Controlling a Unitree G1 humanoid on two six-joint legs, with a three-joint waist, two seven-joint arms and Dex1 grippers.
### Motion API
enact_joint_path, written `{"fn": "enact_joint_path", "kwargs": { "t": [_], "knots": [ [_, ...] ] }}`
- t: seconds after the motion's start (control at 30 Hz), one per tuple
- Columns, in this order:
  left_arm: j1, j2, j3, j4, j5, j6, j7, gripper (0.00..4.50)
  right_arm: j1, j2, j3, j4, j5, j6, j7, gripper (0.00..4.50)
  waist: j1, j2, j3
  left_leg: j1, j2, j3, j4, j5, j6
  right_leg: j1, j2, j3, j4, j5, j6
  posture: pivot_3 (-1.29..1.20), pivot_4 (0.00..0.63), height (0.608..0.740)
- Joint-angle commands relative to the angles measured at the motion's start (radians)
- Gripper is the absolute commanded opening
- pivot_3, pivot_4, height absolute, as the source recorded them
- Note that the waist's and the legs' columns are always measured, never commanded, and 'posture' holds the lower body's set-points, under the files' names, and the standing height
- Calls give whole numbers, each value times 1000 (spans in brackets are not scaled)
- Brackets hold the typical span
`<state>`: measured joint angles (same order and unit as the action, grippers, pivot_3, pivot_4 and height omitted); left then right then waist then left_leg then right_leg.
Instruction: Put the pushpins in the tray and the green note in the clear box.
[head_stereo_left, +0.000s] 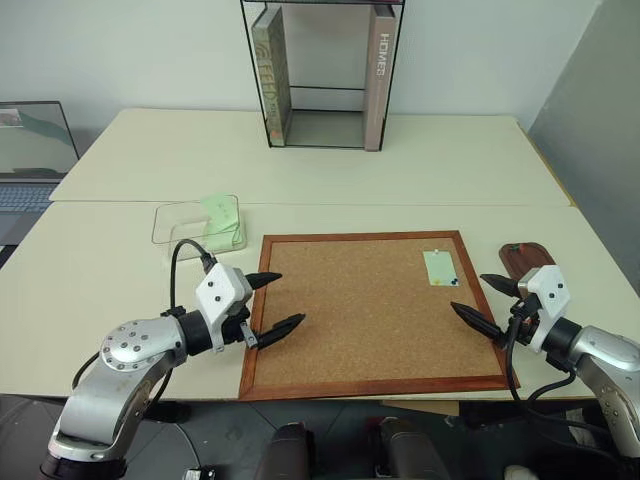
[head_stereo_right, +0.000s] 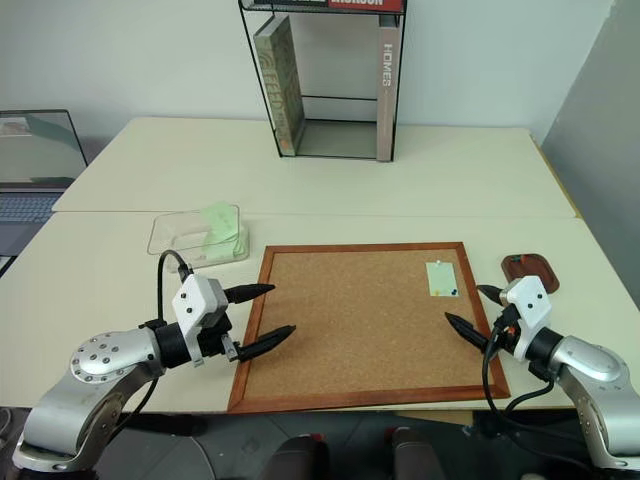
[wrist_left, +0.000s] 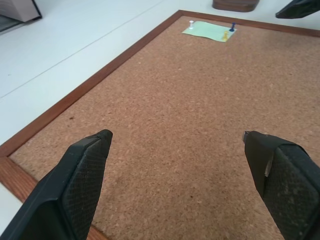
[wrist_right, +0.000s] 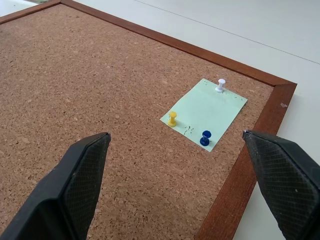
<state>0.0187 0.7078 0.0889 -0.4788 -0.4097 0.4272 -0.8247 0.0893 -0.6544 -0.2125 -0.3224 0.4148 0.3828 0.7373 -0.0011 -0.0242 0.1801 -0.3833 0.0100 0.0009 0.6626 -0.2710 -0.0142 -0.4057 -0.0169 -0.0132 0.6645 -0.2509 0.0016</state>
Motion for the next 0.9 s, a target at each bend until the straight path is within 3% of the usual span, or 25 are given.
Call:
{"fn": "enact_joint_path", "kwargs": {
  "t": [0.03,0.17,0.63,0.9],
  "knots": [
    [-10,22,16,-20,-2,-17,-15,4453,2,-8,-15,-38,8,2,0,4500,0,0,0,0,0,0,0,0,0,0,0,0,0,0,0,0,150,740],
    [-19,31,-3,-7,-3,-37,-51,4453,1,-6,-11,-42,7,1,-1,4500,0,0,0,0,0,0,0,0,0,0,0,0,0,0,0,0,150,740],
    [-124,-4,-151,40,80,-45,-48,2065,-9,8,8,-93,12,34,-38,4500,1,0,0,0,0,0,0,0,0,0,0,0,0,0,0,0,150,740],
    [-276,-110,-274,144,137,-17,-14,666,-47,14,31,-144,23,94,-72,4500,1,0,0,0,0,0,0,0,0,0,0,0,0,1,1,0,150,740]
  ]
}}
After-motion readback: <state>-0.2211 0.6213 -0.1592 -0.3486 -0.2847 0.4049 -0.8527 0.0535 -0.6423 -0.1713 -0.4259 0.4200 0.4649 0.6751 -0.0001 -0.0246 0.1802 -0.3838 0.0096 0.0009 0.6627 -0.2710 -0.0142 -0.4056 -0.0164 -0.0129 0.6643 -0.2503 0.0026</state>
